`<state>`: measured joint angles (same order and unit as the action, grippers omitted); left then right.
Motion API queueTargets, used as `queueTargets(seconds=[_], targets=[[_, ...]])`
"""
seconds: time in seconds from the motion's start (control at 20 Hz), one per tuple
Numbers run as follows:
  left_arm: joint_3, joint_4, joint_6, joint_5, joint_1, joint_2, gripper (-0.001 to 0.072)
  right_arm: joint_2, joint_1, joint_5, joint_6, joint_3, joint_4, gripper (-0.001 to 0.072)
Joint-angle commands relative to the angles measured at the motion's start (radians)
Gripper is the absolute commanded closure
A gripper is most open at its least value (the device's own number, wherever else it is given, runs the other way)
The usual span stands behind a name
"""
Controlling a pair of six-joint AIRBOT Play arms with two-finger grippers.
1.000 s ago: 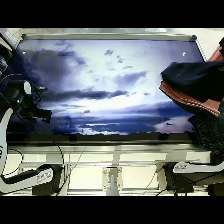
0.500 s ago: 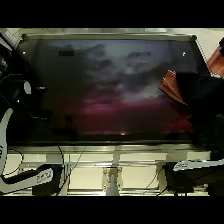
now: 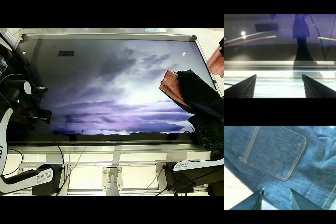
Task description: Fold the clothes and pants, and hang the long-sleeved shirts on hangers.
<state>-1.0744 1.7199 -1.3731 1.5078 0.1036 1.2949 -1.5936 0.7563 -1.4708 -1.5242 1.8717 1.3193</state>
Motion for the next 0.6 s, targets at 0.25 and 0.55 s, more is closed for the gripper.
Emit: queueTargets(seconds=[0.25,0.55], targets=[[0.0,0.0,0.0,0.0,0.0,0.0,0.0049,0.103,-0.315,-0.055,0.103,0.008,-0.285,0.0698],[0.0,0.0,0.0,0.0,0.0,0.0,0.0049,0.098,-0.77,-0.047,0.132,-0.208,-0.034,0.0698]])
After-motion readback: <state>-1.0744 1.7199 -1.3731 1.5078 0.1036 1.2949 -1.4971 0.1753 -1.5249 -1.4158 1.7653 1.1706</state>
